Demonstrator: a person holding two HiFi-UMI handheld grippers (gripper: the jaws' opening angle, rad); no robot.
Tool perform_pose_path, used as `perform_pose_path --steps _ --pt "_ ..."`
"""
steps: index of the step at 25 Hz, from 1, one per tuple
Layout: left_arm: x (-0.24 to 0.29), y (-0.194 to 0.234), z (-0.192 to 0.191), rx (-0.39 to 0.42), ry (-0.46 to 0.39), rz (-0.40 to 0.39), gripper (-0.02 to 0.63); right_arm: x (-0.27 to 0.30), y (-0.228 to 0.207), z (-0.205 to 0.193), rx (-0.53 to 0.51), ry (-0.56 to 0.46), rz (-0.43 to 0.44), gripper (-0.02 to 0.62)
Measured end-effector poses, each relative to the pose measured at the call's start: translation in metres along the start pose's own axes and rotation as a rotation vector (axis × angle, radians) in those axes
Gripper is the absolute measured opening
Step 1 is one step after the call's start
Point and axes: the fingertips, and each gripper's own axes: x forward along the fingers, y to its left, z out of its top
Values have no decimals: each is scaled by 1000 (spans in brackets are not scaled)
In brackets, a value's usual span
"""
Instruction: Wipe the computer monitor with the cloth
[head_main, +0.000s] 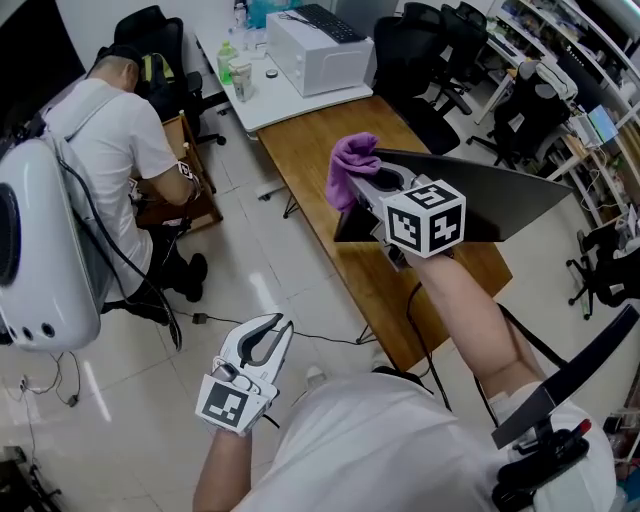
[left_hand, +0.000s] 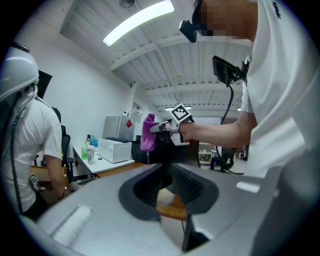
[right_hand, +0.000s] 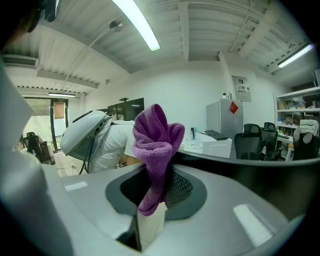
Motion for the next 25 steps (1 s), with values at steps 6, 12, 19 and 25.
perform_pose_path --steps 6,12,19,25 --pt "-3 4 3 2 -12 2 83 7 5 -2 9 3 0 66" --pt "-2 -5 7 25 -6 -6 83 -10 1 1 23 -13 3 66" --pt "4 -21 8 35 -4 -64 83 -53 -26 -1 55 -42 -72 66" --pt "13 -43 2 34 0 -143 83 -104 -49 -13 65 -51 -154 66"
